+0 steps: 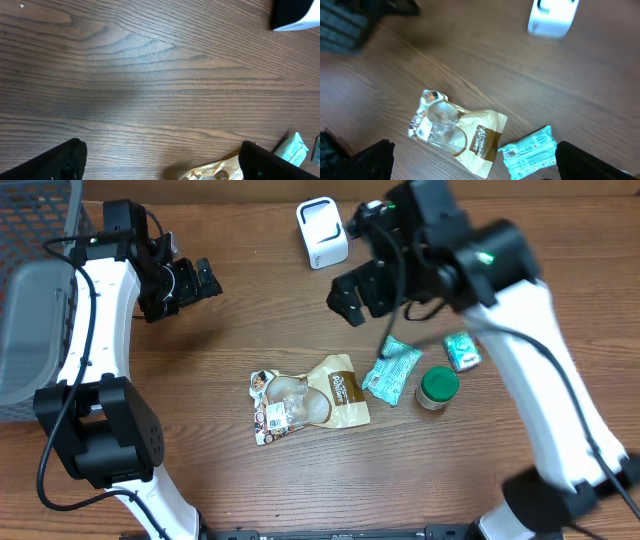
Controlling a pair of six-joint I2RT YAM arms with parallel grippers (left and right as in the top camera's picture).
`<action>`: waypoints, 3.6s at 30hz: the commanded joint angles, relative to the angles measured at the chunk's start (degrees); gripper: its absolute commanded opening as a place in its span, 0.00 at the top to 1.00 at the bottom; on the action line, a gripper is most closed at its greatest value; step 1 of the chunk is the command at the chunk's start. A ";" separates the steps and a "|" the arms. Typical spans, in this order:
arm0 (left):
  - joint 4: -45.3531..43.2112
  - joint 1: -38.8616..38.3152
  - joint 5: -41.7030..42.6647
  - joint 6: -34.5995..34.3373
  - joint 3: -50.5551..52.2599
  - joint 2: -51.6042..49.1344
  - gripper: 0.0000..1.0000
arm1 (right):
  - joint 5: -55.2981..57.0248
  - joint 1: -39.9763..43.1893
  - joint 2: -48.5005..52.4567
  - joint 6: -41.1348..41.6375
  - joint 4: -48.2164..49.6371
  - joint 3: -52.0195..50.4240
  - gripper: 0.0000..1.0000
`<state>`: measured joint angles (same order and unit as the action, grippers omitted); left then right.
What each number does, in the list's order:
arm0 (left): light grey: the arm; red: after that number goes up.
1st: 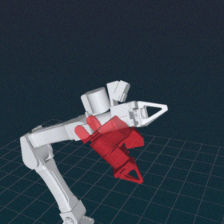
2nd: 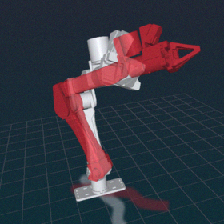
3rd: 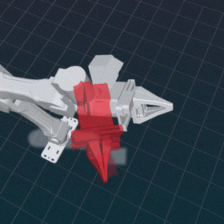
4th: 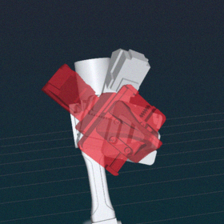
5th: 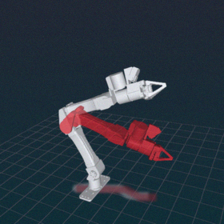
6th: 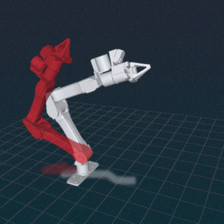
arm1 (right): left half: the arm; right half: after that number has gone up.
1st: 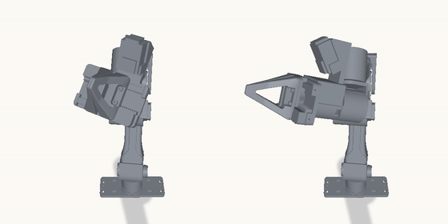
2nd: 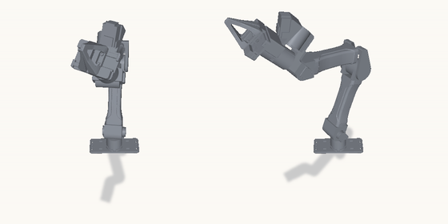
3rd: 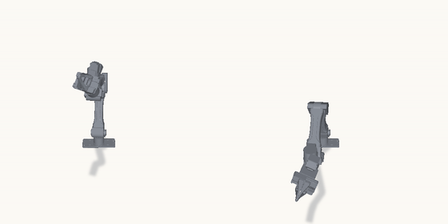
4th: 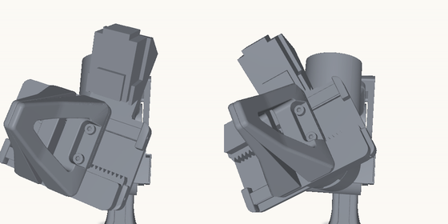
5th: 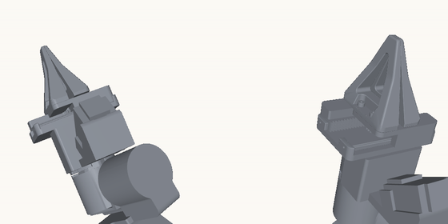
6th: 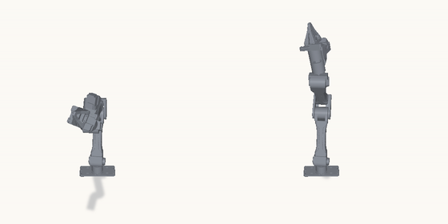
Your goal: Scan the item barcode
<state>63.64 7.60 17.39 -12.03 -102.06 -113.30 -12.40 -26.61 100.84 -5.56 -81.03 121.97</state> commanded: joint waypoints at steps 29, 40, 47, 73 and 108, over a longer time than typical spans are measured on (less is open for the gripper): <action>-0.02 -0.22 0.02 -0.37 -1.11 0.15 0.00 | 0.37 0.11 -37.68 0.22 -0.15 -0.09 0.00; 0.00 -0.22 0.02 -0.39 -1.11 0.15 0.01 | 0.37 0.13 -49.77 0.22 -6.88 -0.09 0.00; -0.02 -0.22 0.02 -0.37 -1.11 0.15 0.01 | 0.37 0.13 -53.75 0.22 -15.58 -0.11 0.00; -0.02 -0.22 0.02 -0.39 -1.11 0.15 0.00 | 0.37 7.78 -58.90 0.22 -16.00 -0.04 0.00; -0.02 -0.22 0.02 -0.39 -1.11 0.15 0.00 | 0.83 14.69 -72.65 0.20 -16.00 -0.02 0.00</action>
<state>63.64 7.60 17.39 -12.03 -102.06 -113.30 -12.40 -12.36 30.59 -5.58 -97.12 121.86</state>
